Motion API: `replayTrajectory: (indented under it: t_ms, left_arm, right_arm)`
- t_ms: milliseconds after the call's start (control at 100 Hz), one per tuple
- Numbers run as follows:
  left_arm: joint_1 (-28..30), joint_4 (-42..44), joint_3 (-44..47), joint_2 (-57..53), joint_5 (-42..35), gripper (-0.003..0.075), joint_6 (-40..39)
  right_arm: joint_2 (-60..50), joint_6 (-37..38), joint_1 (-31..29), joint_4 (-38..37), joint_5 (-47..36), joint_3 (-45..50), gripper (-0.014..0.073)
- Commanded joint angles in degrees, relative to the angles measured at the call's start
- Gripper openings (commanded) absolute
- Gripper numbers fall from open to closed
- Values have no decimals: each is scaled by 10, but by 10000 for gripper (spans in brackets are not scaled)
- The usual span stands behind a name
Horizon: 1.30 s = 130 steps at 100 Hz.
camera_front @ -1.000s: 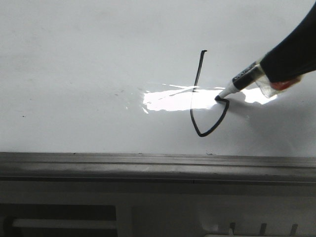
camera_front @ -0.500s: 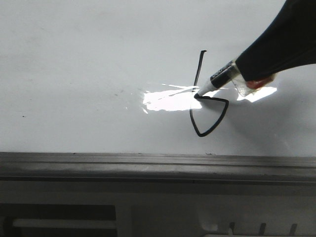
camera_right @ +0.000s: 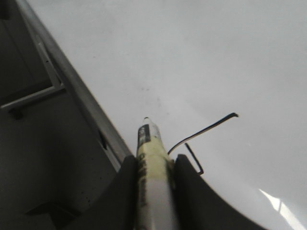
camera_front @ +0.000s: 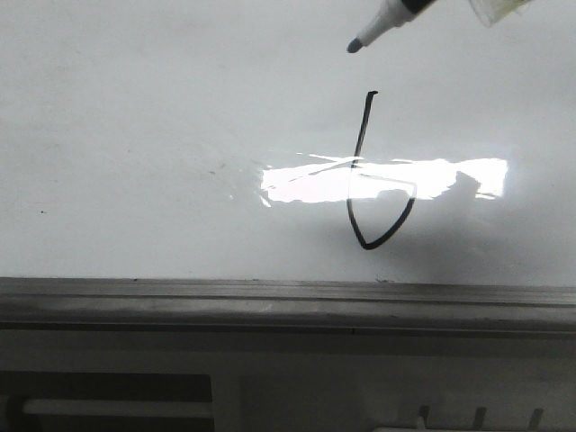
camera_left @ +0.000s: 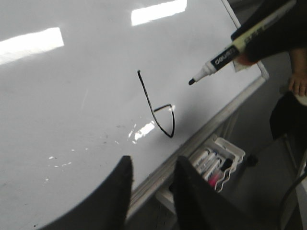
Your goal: Write number 6 on whiteboard
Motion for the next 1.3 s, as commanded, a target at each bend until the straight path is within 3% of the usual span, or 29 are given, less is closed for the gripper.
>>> replayTrajectory:
  t_ms: [0,60,410,540,830,950,1130,1290]
  left_arm:
    - [1,-2,-30,29,9,419,43]
    - [1,-1,-45,56,40,470,82]
    - [-3,-39,-161,237,238,440,250]
    - [-33,-50,-184,281,236,440,287]
    - [-88,-63,-192,329,150,429,291]
    - [-89,-92,-193,339,139,310,291]
    - [-89,-106,-193,345,135,-16,291]
    - [-89,-106,-193,345,136,-19,291]
  right_arm:
    - [3,-12,15,-1,-1,-21,-55]
    - [14,-13,25,-1,9,-21,-55]
    - [89,-27,123,-1,-23,-21,-55]
    - [94,-27,142,-1,-56,-21,-55]
    - [94,-27,165,11,-57,-21,-55]
    - [94,-27,170,15,-56,-21,-55]
    - [94,-27,170,16,-45,-21,-55]
    - [94,-27,170,16,-29,-21,-53]
